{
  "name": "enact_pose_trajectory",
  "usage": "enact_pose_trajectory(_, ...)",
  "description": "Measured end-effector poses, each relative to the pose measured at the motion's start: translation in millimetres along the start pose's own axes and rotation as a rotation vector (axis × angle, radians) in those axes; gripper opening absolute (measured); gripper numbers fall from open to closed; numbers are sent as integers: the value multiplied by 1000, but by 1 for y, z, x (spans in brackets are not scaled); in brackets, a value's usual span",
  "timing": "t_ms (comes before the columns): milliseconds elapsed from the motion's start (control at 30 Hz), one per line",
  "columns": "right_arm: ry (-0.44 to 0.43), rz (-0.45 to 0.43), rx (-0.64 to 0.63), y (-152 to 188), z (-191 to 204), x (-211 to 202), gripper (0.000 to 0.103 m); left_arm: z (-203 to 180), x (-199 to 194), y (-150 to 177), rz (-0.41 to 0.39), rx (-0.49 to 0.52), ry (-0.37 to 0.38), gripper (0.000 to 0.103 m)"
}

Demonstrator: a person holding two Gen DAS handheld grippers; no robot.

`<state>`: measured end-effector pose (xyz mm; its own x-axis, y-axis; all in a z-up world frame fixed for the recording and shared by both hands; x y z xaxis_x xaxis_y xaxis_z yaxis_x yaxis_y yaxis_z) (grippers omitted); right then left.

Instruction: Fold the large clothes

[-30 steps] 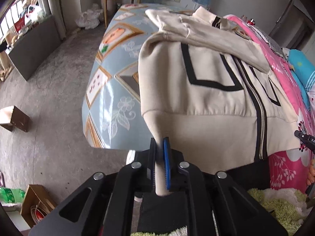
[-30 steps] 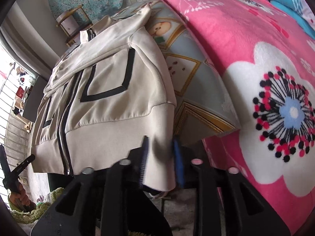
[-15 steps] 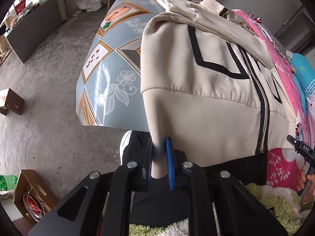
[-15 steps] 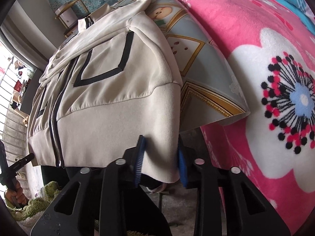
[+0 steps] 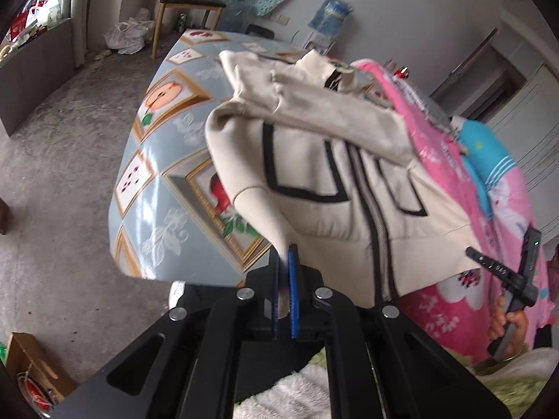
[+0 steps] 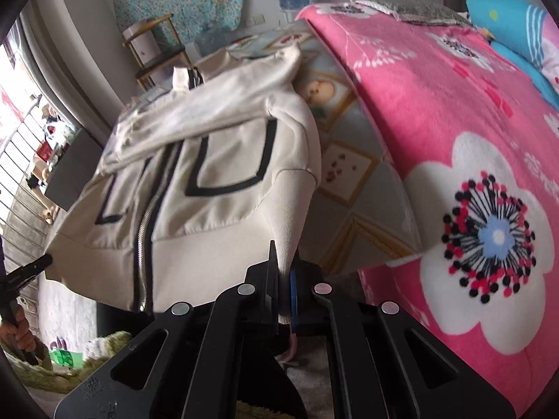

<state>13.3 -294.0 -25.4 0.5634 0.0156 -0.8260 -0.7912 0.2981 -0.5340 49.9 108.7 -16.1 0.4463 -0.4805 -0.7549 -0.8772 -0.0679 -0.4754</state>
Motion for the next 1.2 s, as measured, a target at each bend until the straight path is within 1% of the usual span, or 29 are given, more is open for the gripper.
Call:
enact_pose_trajectory(100, -12, -21, 5, -13, 3, 1, 5, 0, -1, -21, -35, -29, 44, 5)
enact_pose_trajectory(200, -3, -41, 8, -28, 3, 6, 4, 2, 3, -40, -72, -23, 6, 5)
enact_pose_trajectory(367, -24, -77, -13, -69, 5, 22, 4, 10, 15, -80, -121, -52, 11, 5)
enact_pose_trajectory(433, -31, -88, -23, -87, 8, 33, 4, 17, 24, -96, -120, -69, 7, 5)
enact_pose_trajectory(533, -43, -99, -17, -117, 13, 58, 5, 30, 44, -121, -115, -103, -16, 5)
enact_pose_trajectory(633, -64, -87, 93, -145, 5, 94, 7, 42, 70, -141, -102, -109, -93, 7)
enact_pose_trajectory(667, -63, -75, 129, -151, 0, 108, 15, 46, 78, -145, -96, -105, -118, 10)
enact_pose_trajectory(700, -65, -63, 158, -156, -3, 122, 28, 49, 87, -148, -86, -106, -127, 12)
enact_pose_trajectory(733, -57, -50, 174, -158, -6, 132, 34, 52, 96, -148, -67, -117, -136, 12)
enact_pose_trajectory(767, -36, -45, 184, -159, -9, 137, 44, 56, 101, -147, -53, -126, -155, 12)
enact_pose_trajectory(800, -24, -48, 192, -158, -12, 138, 47, 57, 103, -146, -48, -127, -158, 13)
enact_pose_trajectory(867, -30, -62, 197, -153, -17, 134, 54, 57, 101, -143, -66, -116, -148, 13)
enact_pose_trajectory(933, -11, -74, 185, -147, -25, 128, 58, 59, 97, -142, -72, -110, -131, 14)
enact_pose_trajectory(967, 1, -76, 175, -143, -28, 125, 60, 62, 94, -142, -82, -112, -139, 19)
enact_pose_trajectory(1000, 5, -75, 173, -138, -32, 121, 61, 65, 88, -143, -108, -108, -185, 34)
enact_pose_trajectory(1033, 5, -73, 178, -134, -36, 119, 62, 68, 83, -146, -135, -103, -218, 41)
enact_pose_trajectory(1067, 0, -74, 191, -129, -40, 114, 63, 73, 74, -149, -167, -102, -240, 45)
enact_pose_trajectory(1133, -17, -79, 214, -120, -46, 107, 64, 80, 63, -154, -196, -108, -270, 45)
enact_pose_trajectory(1200, -15, -92, 225, -112, -48, 99, 66, 83, 54, -153, -208, -106, -289, 45)
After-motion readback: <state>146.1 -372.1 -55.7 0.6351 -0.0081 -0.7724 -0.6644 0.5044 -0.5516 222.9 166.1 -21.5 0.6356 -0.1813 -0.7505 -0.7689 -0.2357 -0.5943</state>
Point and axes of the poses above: each gripper's, at about its wrist camera, not at the fingertips, and x roughly the way its jaws point, z to its left, y to its underside, the point moved 5 cm from there along x, roughly the way its jaws point, and after that the axes turned 2 degrees about y, right-handed, at the moved point
